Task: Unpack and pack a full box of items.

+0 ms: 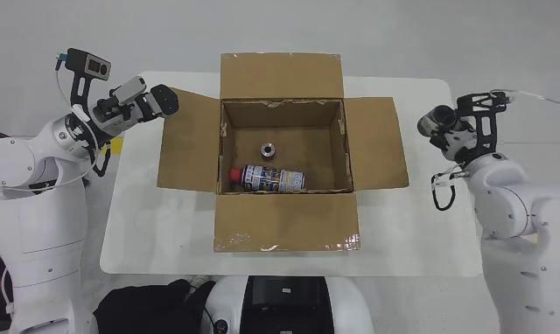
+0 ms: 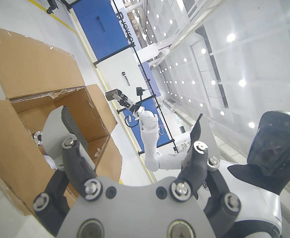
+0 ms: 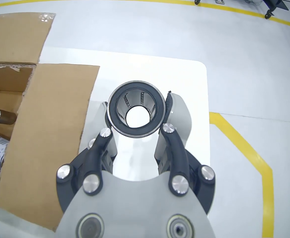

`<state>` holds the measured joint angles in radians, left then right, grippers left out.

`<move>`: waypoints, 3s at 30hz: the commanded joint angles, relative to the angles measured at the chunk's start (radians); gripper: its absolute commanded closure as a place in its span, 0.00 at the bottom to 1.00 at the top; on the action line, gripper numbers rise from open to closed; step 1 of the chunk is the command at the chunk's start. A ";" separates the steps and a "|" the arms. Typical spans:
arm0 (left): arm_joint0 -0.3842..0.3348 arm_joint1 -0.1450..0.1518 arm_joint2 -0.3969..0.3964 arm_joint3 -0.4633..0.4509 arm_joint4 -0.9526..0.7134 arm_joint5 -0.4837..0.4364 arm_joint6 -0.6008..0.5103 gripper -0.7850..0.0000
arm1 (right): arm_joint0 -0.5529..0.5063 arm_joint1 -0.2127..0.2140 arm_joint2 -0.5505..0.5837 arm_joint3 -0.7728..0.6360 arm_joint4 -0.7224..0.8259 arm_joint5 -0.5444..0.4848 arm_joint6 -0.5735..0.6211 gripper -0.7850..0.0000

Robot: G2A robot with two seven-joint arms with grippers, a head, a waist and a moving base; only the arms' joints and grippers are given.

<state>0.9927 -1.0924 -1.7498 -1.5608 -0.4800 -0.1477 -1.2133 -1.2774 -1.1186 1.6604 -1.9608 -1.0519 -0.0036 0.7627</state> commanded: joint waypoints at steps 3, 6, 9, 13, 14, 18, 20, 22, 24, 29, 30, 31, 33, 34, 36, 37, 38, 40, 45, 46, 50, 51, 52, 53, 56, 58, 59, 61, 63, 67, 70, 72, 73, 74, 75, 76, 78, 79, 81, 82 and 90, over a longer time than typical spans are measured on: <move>0.000 0.000 0.000 0.000 0.000 0.000 0.000 0.00 | -0.024 -0.004 -0.016 0.029 -0.029 0.047 -0.053 1.00; 0.000 0.000 0.000 0.000 0.000 0.000 0.000 0.00 | -0.044 -0.008 -0.034 0.051 -0.042 0.086 -0.086 1.00; 0.000 0.000 0.000 0.000 0.000 0.000 0.000 0.00 | -0.065 -0.012 -0.048 0.069 -0.049 0.126 -0.122 1.00; 0.000 0.000 0.000 0.000 0.000 0.000 0.000 0.00 | -0.091 -0.017 -0.053 0.087 -0.064 0.178 -0.167 1.00; 0.000 0.000 0.000 0.000 0.000 0.000 0.000 0.00 | -0.097 -0.018 -0.052 0.091 -0.066 0.187 -0.176 1.00; 0.000 0.000 0.000 0.000 0.000 0.000 0.000 0.00 | -0.117 -0.022 -0.064 0.100 -0.081 0.203 -0.205 1.00; 0.000 0.000 0.000 0.000 0.000 0.000 0.000 0.00 | -0.124 -0.024 -0.073 0.106 -0.085 0.218 -0.218 1.00; 0.000 0.000 0.000 0.000 0.000 0.000 0.000 0.00 | -0.129 -0.027 -0.085 0.111 -0.088 0.232 -0.231 1.00; 0.000 0.000 0.000 0.000 0.000 0.000 0.000 0.00 | -0.132 -0.030 -0.097 0.120 -0.092 0.242 -0.243 1.00; 0.000 0.000 0.000 0.000 0.000 0.000 0.000 0.00 | -0.133 -0.037 -0.118 0.151 -0.096 0.269 -0.262 1.00; 0.000 0.000 0.000 0.000 0.000 0.000 0.000 0.00 | -0.133 -0.038 -0.121 0.154 -0.096 0.274 -0.266 1.00; 0.000 0.000 0.000 0.000 0.000 0.000 0.000 0.00 | -0.133 -0.039 -0.122 0.155 -0.097 0.277 -0.268 1.00; 0.000 0.000 0.000 0.000 0.000 0.000 0.000 0.00 | -0.133 -0.039 -0.122 0.155 -0.097 0.277 -0.268 1.00; 0.000 0.000 0.000 0.000 0.000 0.000 0.000 0.00 | -0.133 -0.039 -0.122 0.155 -0.097 0.277 -0.268 1.00; 0.000 0.000 0.000 0.000 0.000 0.000 0.000 0.00 | -0.133 -0.039 -0.122 0.155 -0.097 0.277 -0.268 1.00; 0.000 0.000 0.000 0.000 0.000 0.000 0.000 0.00 | -0.133 -0.039 -0.122 0.155 -0.097 0.277 -0.268 1.00; 0.000 0.000 0.000 0.000 0.000 0.000 0.000 0.00 | -0.133 -0.039 -0.122 0.155 -0.097 0.277 -0.268 1.00; 0.000 0.000 0.000 0.000 0.000 0.000 0.000 0.00 | -0.136 -0.039 -0.122 0.162 -0.091 0.272 -0.275 1.00; 0.000 0.000 0.000 0.000 0.000 0.000 0.000 0.00 | -0.116 -0.042 -0.126 0.208 -0.093 0.260 -0.285 1.00; 0.000 0.000 0.000 0.000 0.000 0.000 0.000 0.00 | -0.109 -0.043 -0.127 0.216 -0.100 0.259 -0.285 1.00; 0.000 0.000 0.000 0.000 0.000 0.000 0.000 0.00 | -0.091 -0.045 -0.125 0.245 -0.106 0.265 -0.282 1.00; 0.000 0.000 0.000 0.000 0.000 0.000 0.000 0.00 | -0.088 -0.045 -0.126 0.250 -0.110 0.269 -0.281 1.00; 0.000 0.000 0.000 0.000 0.000 0.000 0.000 0.00 | -0.086 -0.046 -0.127 0.254 -0.112 0.270 -0.281 1.00; 0.000 0.000 0.000 0.000 0.000 0.000 0.000 0.00 | -0.084 -0.047 -0.128 0.259 -0.113 0.273 -0.281 1.00; 0.000 0.000 0.000 0.000 0.000 0.000 0.000 0.00 | -0.079 -0.051 -0.135 0.274 -0.110 0.290 -0.282 1.00; 0.000 0.000 0.000 0.000 0.000 0.000 0.000 0.00 | -0.076 -0.053 -0.138 0.283 -0.110 0.298 -0.286 1.00; 0.000 0.000 0.000 0.000 0.000 0.000 0.000 0.00 | -0.074 -0.054 -0.140 0.287 -0.109 0.300 -0.286 1.00; 0.000 0.000 0.000 0.000 0.000 0.000 0.000 0.00 | -0.072 -0.055 -0.143 0.293 -0.111 0.304 -0.288 1.00; 0.000 0.000 0.000 0.000 0.000 0.000 0.000 0.00 | -0.071 -0.057 -0.143 0.298 -0.111 0.306 -0.290 1.00; 0.000 0.000 0.000 0.000 0.000 0.000 0.000 0.00 | -0.070 -0.059 -0.142 0.303 -0.111 0.307 -0.292 0.77; 0.000 0.000 0.000 0.000 0.000 0.000 0.000 0.00 | -0.070 -0.061 -0.141 0.304 -0.111 0.306 -0.290 0.76; 0.000 0.000 0.000 0.000 0.000 0.000 0.000 0.00 | -0.069 -0.062 -0.140 0.304 -0.112 0.307 -0.290 0.73; 0.000 0.000 0.000 0.000 0.000 0.000 0.000 0.00 | -0.070 -0.063 -0.140 0.304 -0.111 0.307 -0.290 0.70; 0.000 0.000 0.000 0.000 0.000 0.000 0.000 0.00 | -0.070 -0.063 -0.140 0.304 -0.111 0.307 -0.291 0.67; 0.000 0.000 0.000 0.000 0.000 0.000 0.000 0.00 | -0.070 -0.064 -0.140 0.303 -0.111 0.307 -0.291 0.64; 0.000 0.000 0.000 0.000 0.000 0.000 0.000 0.00 | -0.070 -0.064 -0.140 0.303 -0.109 0.306 -0.290 0.59; 0.000 0.000 0.000 0.000 0.000 0.000 0.000 0.00 | -0.072 -0.066 -0.140 0.300 -0.110 0.307 -0.289 0.53; 0.000 0.000 0.000 0.000 0.000 0.000 0.000 0.00 | -0.073 -0.066 -0.140 0.298 -0.111 0.308 -0.288 0.51; 0.000 0.000 0.000 0.000 0.000 0.000 0.000 0.00 | -0.074 -0.067 -0.139 0.297 -0.110 0.307 -0.288 0.48; 0.000 0.000 0.000 0.000 0.000 0.000 0.000 0.00 | -0.074 -0.068 -0.139 0.297 -0.110 0.305 -0.288 0.47; 0.000 0.000 0.000 0.000 0.000 0.000 0.000 0.00 | -0.089 -0.070 -0.123 0.263 -0.115 0.313 -0.294 0.38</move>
<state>0.9927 -1.0924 -1.7498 -1.5608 -0.4800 -0.1477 -1.2133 -1.3606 -1.1888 1.5321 -1.6856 -1.1655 0.3044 0.4724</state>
